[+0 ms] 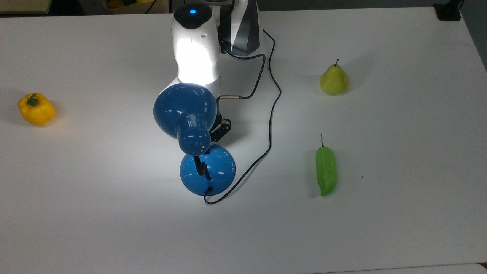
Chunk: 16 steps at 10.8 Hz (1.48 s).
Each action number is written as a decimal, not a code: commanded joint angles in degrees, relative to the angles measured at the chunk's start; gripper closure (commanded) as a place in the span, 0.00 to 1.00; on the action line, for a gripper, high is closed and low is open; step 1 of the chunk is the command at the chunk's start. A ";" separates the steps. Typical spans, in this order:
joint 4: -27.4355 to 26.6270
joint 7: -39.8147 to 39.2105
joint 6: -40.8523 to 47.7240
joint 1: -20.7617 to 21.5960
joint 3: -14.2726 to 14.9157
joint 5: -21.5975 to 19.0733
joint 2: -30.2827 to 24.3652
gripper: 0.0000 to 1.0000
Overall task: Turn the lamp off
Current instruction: 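Press the switch on the lamp base with the gripper fingertips, then lift the gripper up and away from the lamp base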
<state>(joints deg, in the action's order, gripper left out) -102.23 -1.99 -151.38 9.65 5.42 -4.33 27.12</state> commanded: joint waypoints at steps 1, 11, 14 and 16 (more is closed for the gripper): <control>-2.45 -2.05 1.53 -0.25 0.38 -0.33 -2.24 1.00; -4.73 -2.32 3.01 0.28 0.38 0.20 -1.44 1.00; -4.12 -6.09 11.35 -0.25 0.38 0.20 -4.43 1.00; -4.03 -7.84 16.00 -1.30 0.38 0.11 -6.54 1.00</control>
<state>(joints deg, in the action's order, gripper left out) -104.49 -6.49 -141.01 9.09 5.43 -4.20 25.21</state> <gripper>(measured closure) 0.991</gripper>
